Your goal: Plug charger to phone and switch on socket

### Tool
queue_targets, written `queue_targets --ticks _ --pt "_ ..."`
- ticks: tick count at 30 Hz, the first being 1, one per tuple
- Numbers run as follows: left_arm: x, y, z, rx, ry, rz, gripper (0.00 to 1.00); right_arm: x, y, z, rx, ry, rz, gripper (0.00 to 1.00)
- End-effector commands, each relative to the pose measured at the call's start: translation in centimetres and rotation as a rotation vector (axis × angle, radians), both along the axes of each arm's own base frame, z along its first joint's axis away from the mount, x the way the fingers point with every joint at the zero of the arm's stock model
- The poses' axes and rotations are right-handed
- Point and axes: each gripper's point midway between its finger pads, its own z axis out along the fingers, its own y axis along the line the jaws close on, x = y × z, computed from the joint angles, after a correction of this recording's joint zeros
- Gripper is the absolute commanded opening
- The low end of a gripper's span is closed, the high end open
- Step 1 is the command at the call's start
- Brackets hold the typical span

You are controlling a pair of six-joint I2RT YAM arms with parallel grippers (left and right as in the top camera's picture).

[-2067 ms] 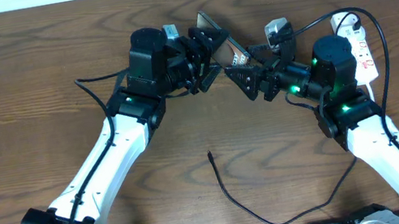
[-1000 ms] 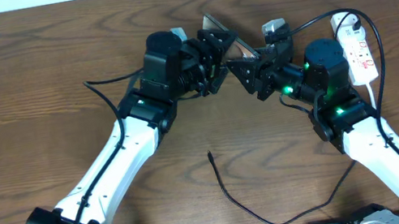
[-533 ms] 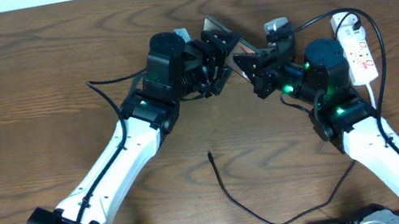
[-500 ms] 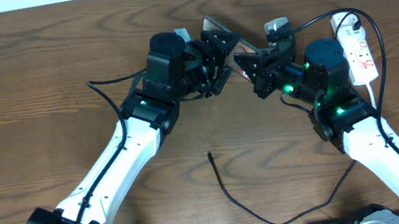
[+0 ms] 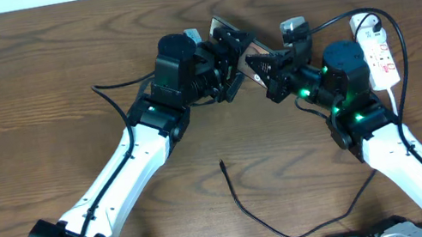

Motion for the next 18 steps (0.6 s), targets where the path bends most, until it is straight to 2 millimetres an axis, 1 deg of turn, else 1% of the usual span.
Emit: queue_targets --ticks 1,4,6,10,12,14,18 --pt "0.0 -0.1 2.1 -0.040 -0.037 -0.042 0.92 0.3 -0.4 1.2 0.060 0.010 -0.010 0.01" --pt "-0.1 0.3 2.8 -0.074 -0.047 -0.085 0.92 1.0 -1.8 1.2 0.104 0.053 -0.062 0.01" --pt "-0.1 0.6 3.8 -0.105 -0.072 -0.116 0.92 1.4 -2.6 1.2 0.129 0.074 -0.091 0.01" --pt "0.3 1.5 6.8 -0.177 -0.192 -0.176 0.92 2.1 -4.5 1.1 0.190 0.133 -0.153 0.01" --pt "0.5 2.2 7.7 -0.195 -0.237 -0.185 0.92 2.2 -4.9 1.1 0.237 0.175 -0.164 0.01" --pt "0.9 3.0 8.1 -0.202 -0.253 -0.187 0.92 2.3 -5.4 1.1 0.322 0.252 -0.193 0.01" --pt "1.2 4.4 8.1 -0.198 -0.268 -0.199 0.92 2.4 -5.5 1.6 0.473 0.368 -0.223 0.01"
